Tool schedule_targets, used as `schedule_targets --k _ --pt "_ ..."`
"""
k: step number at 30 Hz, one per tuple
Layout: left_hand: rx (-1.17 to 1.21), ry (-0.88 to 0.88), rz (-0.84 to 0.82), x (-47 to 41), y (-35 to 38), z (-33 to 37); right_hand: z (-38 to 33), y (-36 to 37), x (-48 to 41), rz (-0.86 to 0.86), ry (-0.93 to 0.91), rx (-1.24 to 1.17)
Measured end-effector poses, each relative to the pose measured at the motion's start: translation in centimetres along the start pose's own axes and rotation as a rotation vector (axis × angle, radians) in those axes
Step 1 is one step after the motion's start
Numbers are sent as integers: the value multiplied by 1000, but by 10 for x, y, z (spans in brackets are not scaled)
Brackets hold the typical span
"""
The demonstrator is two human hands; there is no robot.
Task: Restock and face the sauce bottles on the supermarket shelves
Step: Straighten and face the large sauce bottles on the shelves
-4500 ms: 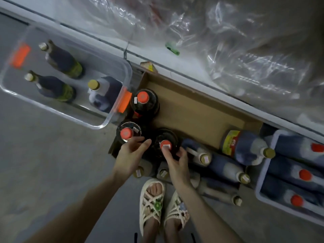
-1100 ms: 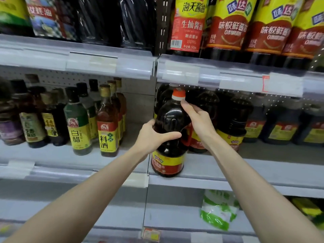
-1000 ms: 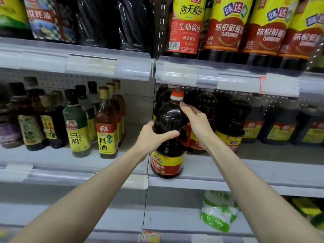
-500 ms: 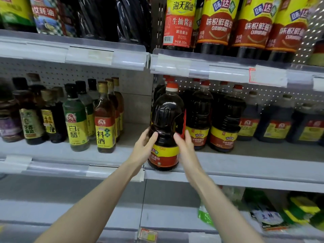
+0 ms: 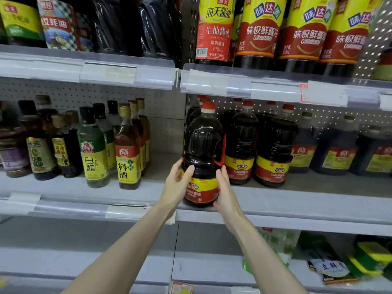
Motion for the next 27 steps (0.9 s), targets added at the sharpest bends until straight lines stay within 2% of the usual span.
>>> schedule_targets --k 3,7,15,19,27 --pt "-58 40 52 6 6 -3 -2 -5 -7 9 3 -3" --pt "-91 30 23 5 1 -1 -5 -6 -9 11 22 23" --pt "-53 -188 -129 -11 -10 -1 -10 -2 2 72 -17 24" --pt "15 -149 -107 -9 -7 -4 -7 -5 0 42 9 26" --pt "60 -5 48 0 1 -7 -12 -15 -6 19 -4 6"
Point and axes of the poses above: each hand's wrist, its own x-axis away from the middle knuckle, its own y-axis out of the palm, z = x × y, the point moved 6 cm from there along -x, towards the middle knuckle, and after that the axes turned 13 degrees about x, right-handed, at the moved point
